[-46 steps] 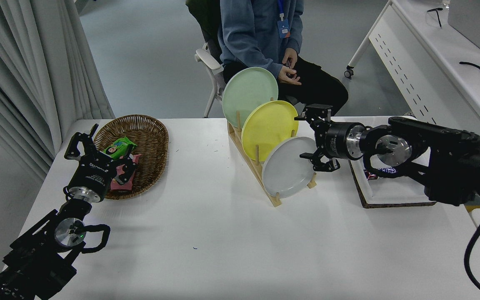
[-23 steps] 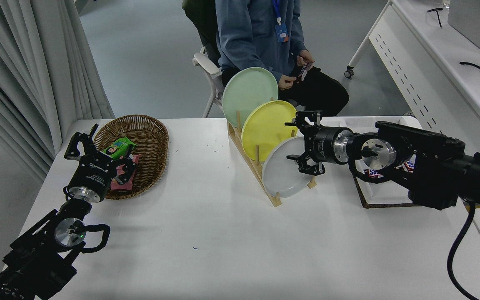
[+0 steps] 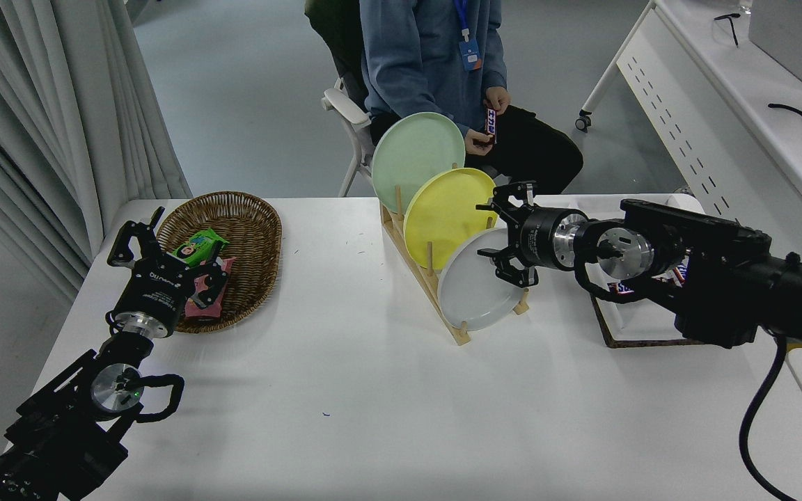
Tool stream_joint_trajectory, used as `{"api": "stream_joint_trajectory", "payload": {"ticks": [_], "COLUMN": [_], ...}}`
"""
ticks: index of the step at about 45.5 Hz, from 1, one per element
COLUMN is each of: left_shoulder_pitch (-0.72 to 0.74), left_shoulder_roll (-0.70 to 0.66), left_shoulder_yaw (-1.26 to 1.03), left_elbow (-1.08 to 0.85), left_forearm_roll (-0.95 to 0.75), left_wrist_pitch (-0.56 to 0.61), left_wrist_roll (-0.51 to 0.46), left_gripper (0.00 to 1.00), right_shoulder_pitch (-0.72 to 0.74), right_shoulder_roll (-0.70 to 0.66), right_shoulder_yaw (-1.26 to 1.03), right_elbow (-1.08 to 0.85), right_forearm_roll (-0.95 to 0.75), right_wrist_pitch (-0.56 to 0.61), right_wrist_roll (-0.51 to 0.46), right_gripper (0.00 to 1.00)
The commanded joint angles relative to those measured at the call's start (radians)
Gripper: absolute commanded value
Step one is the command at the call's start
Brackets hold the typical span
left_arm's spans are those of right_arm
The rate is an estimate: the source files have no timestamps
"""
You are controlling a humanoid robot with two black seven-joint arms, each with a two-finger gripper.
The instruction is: Place the plate on the table
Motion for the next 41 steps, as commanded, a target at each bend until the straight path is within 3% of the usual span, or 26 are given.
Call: {"api": "stream_joint_trajectory", "payload": {"ticks": [1, 12, 20, 41], "left_shoulder_pitch": [0.000, 0.000, 0.000, 0.000], "left_shoulder_roll": [0.000, 0.000, 0.000, 0.000], "left_shoulder_yaw": [0.000, 0.000, 0.000, 0.001], "left_elbow": [-0.001, -0.001, 0.001, 0.001], "left_forearm_roll": [0.000, 0.000, 0.000, 0.000], "left_wrist_pitch": [0.000, 0.000, 0.000, 0.000], "left_wrist_roll": [0.000, 0.000, 0.000, 0.000], "left_gripper": [1.00, 1.00, 1.00, 1.00], "right_shoulder_pitch": [0.003, 0.004, 0.004, 0.026], "right_shoulder_roll": [0.001, -0.006, -0.009, -0.017], "right_shoulder_yaw": [0.010, 0.011, 0.028, 0.029], "right_elbow": [0.009, 0.014, 0.014, 0.004], "right_forearm_roll": [0.028, 0.034, 0.034, -0.008], "right_wrist_pitch": [-0.006, -0.024, -0.027, -0.036], "right_wrist_roll": [-0.028, -0.091, -0.096, -0.110], "right_gripper": [0.62, 0.56, 0.42, 0.39]}}
